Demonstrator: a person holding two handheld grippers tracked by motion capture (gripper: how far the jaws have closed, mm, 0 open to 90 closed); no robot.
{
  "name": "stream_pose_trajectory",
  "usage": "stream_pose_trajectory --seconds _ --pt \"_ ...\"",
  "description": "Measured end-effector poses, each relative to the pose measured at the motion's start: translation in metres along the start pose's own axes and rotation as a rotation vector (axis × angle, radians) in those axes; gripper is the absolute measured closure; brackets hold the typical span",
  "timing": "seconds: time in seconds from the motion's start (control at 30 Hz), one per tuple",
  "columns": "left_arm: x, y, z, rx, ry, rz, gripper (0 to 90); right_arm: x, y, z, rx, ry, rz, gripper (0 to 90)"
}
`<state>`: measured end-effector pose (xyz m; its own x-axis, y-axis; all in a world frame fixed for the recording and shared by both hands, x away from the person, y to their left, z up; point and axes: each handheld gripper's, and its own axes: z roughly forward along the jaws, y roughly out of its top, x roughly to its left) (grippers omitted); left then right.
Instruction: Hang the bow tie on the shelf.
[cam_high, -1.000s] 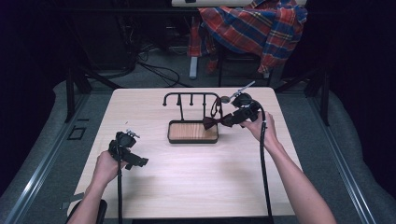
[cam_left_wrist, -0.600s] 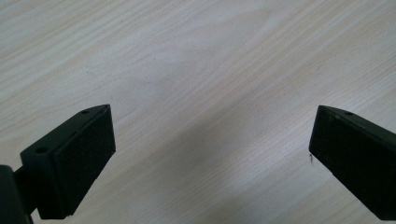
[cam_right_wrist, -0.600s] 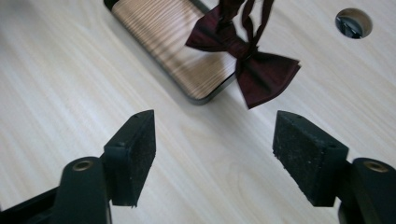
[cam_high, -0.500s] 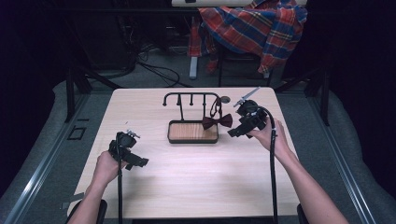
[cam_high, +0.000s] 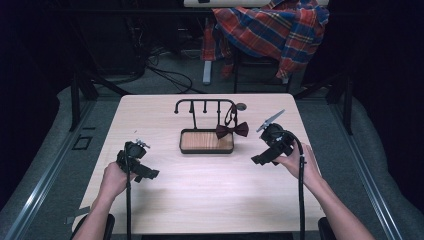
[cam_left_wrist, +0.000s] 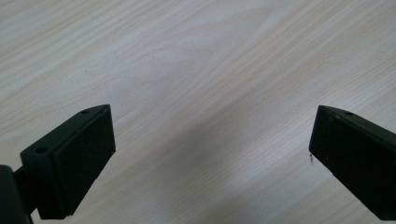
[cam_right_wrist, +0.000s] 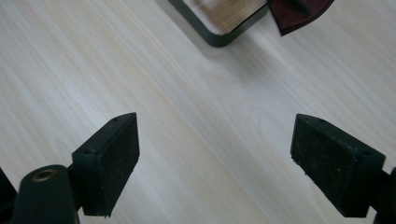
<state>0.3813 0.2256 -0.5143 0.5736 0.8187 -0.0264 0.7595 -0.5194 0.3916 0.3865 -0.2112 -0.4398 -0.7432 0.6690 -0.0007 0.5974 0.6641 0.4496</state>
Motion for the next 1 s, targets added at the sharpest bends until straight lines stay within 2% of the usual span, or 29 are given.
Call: stream_pose_trajectory --seconds 0.3,0.37,0.43,0.57,0.6,0.67,0.8,0.87,0.93,1.0 --pt "-0.001 0.0 0.001 0.005 -0.002 0.002 0.4 0.015 -0.024 0.008 0.047 0.003 -0.037 14.7" --pt "0.0 0.0 0.001 0.004 -0.001 0.0 0.3 0.018 -0.029 0.012 0.046 0.01 -0.03 14.7" --pt "0.0 0.0 0.001 0.004 -0.002 0.0 0.4 0.02 -0.033 0.015 0.076 0.014 -0.051 14.7" --pt "0.0 0.0 0.001 0.006 -0.005 0.002 0.3 0.024 -0.041 0.021 0.101 0.019 -0.057 14.5" --pt "0.0 0.0 0.001 0.001 -0.006 0.002 0.3 0.025 -0.043 0.023 0.09 0.023 -0.043 14.4" --pt "0.0 0.0 0.001 0.0 -0.009 0.001 0.1 0.026 -0.046 0.023 0.102 0.023 -0.055 14.4" --pt "0.0 0.0 0.001 0.001 -0.009 0.003 0.1 0.027 -0.051 0.026 0.125 0.052 -0.05 14.4" --pt "0.0 0.0 0.001 0.004 -0.01 0.005 0.1 0.031 -0.058 0.033 0.14 0.066 -0.045 14.2" --pt "0.0 0.0 0.001 0.006 -0.01 0.006 0.1 0.032 -0.059 0.035 0.18 0.057 -0.076 13.7" --pt "-0.001 0.0 0.001 0.004 -0.011 0.009 0.1 0.032 -0.061 0.036 0.184 0.064 -0.081 13.6"
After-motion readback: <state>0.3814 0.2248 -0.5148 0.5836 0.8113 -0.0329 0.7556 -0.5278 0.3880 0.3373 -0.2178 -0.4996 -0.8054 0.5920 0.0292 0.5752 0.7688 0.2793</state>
